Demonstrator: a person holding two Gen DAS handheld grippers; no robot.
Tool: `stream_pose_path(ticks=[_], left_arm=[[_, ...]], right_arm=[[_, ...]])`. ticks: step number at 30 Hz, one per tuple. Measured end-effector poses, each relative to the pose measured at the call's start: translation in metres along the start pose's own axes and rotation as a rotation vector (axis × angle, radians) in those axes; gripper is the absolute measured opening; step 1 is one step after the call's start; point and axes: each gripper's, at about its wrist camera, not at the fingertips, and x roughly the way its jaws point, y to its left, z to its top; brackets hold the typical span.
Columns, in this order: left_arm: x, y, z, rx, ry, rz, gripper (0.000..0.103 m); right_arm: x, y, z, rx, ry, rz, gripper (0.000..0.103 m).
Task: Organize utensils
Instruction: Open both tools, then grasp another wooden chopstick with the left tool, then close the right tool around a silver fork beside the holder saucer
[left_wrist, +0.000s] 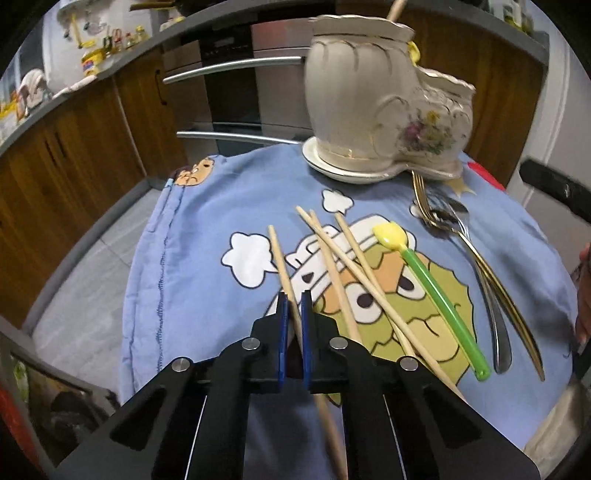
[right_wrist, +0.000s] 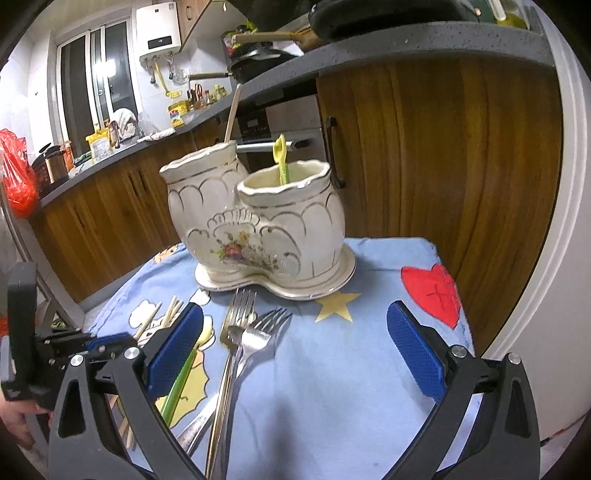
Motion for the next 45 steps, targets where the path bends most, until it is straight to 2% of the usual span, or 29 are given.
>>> stream_pose_path(ticks=[2, 7, 10, 12, 15, 17, 20, 28, 34, 39, 45], left_arm=[[0.0, 0.002, 0.001, -0.016, -0.012, -0.014, 0.005], [-0.007, 0.007, 0.004, -0.042, -0.063, -0.02, 0.005], [-0.01, 0.013, 0.005, -0.066, -0.092, -0.035, 0.005], [-0.012, 0.014, 0.004, -0.069, -0.104, -0.051, 0.005], [-0.013, 0.013, 0.002, -0.057, -0.111, -0.068, 0.005], [-0.014, 0.014, 0.001, -0.05, -0.118, -0.077, 0.005], [-0.016, 0.017, 0.0, -0.057, -0.126, -0.093, 0.005], [-0.019, 0.021, -0.001, -0.06, -0.135, -0.124, 0.005], [-0.02, 0.019, -0.001, -0.052, -0.136, -0.135, 0.005], [-0.021, 0.018, -0.003, -0.041, -0.14, -0.124, 0.005], [-0.021, 0.017, -0.002, -0.04, -0.145, -0.13, 0.005]], right_arm=[[0.004, 0.002, -0.001, -0.005, 0.038, 0.015, 0.097], [0.017, 0.017, -0.009, -0.057, 0.139, 0.068, 0.075], [0.022, 0.036, -0.016, -0.134, 0.167, 0.083, 0.059], [0.027, 0.049, -0.019, -0.192, 0.184, 0.079, 0.042], [0.033, 0.062, -0.026, -0.24, 0.218, 0.066, 0.027], [0.033, 0.067, -0.028, -0.255, 0.222, 0.074, 0.021], [0.035, 0.073, -0.028, -0.269, 0.224, 0.072, 0.02], [0.053, 0.079, -0.027, -0.299, 0.261, -0.009, 0.02], [0.063, 0.095, -0.027, -0.398, 0.285, -0.107, 0.019], [0.056, 0.083, -0.027, -0.331, 0.284, -0.054, 0.02], [0.045, 0.073, -0.022, -0.306, 0.238, -0.075, 0.019]])
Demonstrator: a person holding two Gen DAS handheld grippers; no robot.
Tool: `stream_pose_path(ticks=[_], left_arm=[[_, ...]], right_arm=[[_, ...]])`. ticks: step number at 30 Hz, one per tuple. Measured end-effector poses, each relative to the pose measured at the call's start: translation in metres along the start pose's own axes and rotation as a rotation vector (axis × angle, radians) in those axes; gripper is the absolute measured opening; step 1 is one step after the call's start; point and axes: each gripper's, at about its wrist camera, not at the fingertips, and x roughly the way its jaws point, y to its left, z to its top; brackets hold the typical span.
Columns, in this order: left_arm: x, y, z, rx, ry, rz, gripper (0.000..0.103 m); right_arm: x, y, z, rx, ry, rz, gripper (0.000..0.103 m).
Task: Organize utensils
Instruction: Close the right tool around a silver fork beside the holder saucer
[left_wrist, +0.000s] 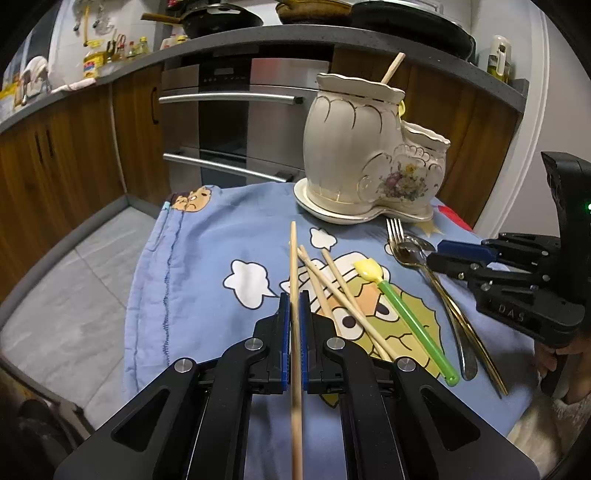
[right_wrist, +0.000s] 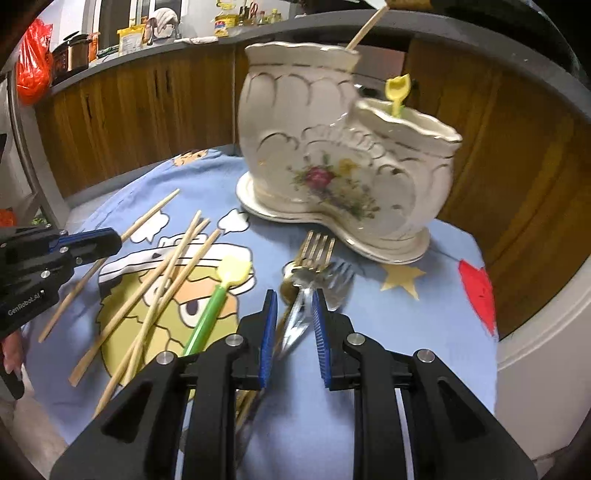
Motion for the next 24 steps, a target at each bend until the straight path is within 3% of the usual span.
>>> stream_pose_path(ticks=[13, 16, 18, 21, 24], left_arm=[[0.001, 0.002, -0.001, -0.002, 0.004, 0.003, 0.005], [0.001, 0.002, -0.001, -0.004, 0.004, 0.003, 0.005], [0.001, 0.002, -0.001, -0.004, 0.003, 0.003, 0.005], [0.002, 0.002, -0.001, -0.005, 0.003, 0.006, 0.005], [0.002, 0.002, 0.0, -0.007, 0.003, 0.006, 0.005]], right_arm=[[0.004, -0.033, -0.004, 0.149, 0.024, 0.039, 0.019], [0.007, -0.045, -0.005, 0.224, 0.038, 0.113, 0.021], [0.011, -0.055, -0.006, 0.282, 0.055, 0.162, 0.031], [0.021, -0.072, -0.009, 0.375, 0.075, 0.259, 0.032], [0.025, -0.08, -0.007, 0.407, 0.073, 0.295, 0.032]])
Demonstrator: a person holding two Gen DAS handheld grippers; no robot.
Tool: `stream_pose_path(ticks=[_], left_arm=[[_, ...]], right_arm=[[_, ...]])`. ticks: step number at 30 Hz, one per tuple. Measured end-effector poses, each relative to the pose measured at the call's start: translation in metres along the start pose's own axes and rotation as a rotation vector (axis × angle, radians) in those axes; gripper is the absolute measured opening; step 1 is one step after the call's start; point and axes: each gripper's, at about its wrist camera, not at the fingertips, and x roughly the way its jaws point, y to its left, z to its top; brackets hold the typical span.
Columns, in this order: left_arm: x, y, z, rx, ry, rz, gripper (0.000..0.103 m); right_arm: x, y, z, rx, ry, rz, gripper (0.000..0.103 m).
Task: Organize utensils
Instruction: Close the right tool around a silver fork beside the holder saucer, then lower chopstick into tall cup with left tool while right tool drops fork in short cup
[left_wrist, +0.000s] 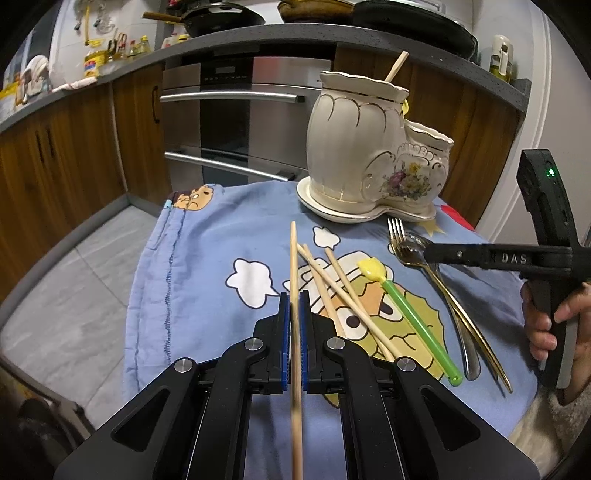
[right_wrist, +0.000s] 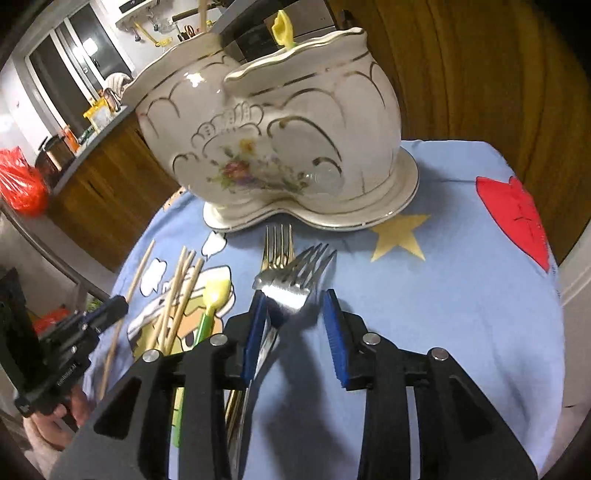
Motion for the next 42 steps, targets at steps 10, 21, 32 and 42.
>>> stream_pose_path(ticks=[10, 21, 32, 42], left_arm=[[0.0, 0.0, -0.001, 0.004, -0.001, -0.001, 0.005], [0.002, -0.002, -0.001, 0.007, -0.005, 0.004, 0.005], [-0.009, -0.009, 0.009, -0.004, -0.068, -0.006, 0.005], [-0.033, -0.016, 0.035, -0.018, -0.179, -0.032, 0.005]], right_arm=[[-0.006, 0.001, 0.002, 0.026, -0.019, 0.073, 0.007], [-0.043, 0.016, 0.003, -0.053, -0.143, 0.031, 0.003], [-0.072, 0.034, 0.006, -0.15, -0.269, -0.051, 0.002], [-0.111, 0.061, 0.015, -0.25, -0.412, -0.097, 0.002]])
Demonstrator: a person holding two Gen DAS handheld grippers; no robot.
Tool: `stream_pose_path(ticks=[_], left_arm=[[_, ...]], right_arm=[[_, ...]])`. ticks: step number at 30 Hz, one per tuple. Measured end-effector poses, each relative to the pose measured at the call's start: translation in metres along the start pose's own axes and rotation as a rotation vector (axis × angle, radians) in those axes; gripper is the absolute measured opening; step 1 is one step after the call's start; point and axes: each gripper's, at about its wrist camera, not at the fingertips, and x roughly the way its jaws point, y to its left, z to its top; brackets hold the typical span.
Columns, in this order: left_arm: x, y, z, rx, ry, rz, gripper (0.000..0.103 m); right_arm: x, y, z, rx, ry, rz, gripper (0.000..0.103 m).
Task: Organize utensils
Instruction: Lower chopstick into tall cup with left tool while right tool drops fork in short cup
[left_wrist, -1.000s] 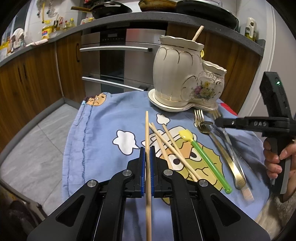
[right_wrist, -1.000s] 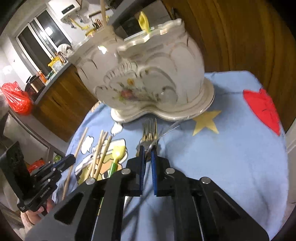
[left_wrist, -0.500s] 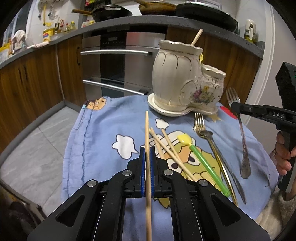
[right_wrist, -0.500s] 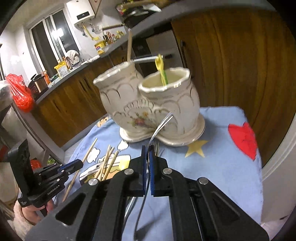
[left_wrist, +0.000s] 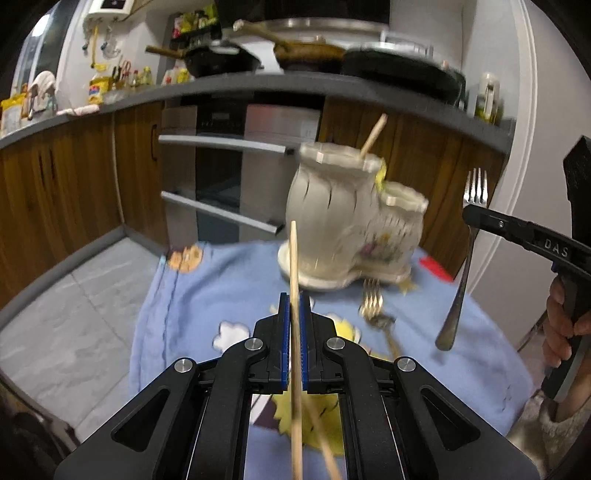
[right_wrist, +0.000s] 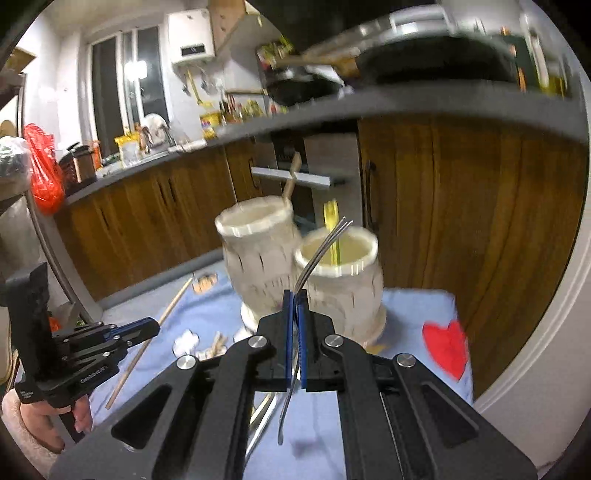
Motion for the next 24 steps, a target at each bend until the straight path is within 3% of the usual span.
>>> stream_pose_path(ticks=[11, 24], left_arm=[[-0.011, -0.009, 0.067, -0.017, -0.244, -0.061, 0.005], [0.042, -0.023, 0.151, -0.078, -0.464, -0.15, 0.005]], right_arm=[[-0.023, -0.005, 0.057, -0.012, -0.241, 0.011, 0.002], [0.022, -0.033, 0.087, 0.021, -0.35, -0.065, 0.002]])
